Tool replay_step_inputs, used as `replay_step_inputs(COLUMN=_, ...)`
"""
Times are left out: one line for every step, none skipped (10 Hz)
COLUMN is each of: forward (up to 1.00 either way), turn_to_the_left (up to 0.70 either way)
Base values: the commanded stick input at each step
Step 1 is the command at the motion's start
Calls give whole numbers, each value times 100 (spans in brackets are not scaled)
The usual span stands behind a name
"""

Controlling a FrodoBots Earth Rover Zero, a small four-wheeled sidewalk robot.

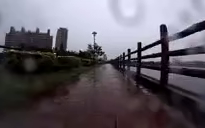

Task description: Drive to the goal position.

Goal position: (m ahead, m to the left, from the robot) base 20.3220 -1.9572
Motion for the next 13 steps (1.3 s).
replay_step_inputs(forward=0, turn_to_the_left=0)
replay_step_inputs(forward=0, turn_to_the_left=0)
replay_step_inputs(forward=0, turn_to_the_left=0)
replay_step_inputs(forward=0, turn_to_the_left=0)
replay_step_inputs(forward=0, turn_to_the_left=0)
replay_step_inputs(forward=10, turn_to_the_left=0)
replay_step_inputs(forward=21, turn_to_the_left=0)
replay_step_inputs(forward=100, turn_to_the_left=0)
replay_step_inputs(forward=100, turn_to_the_left=0)
replay_step_inputs(forward=100, turn_to_the_left=0)
replay_step_inputs(forward=100, turn_to_the_left=0)
replay_step_inputs(forward=100, turn_to_the_left=0)
replay_step_inputs(forward=100, turn_to_the_left=0)
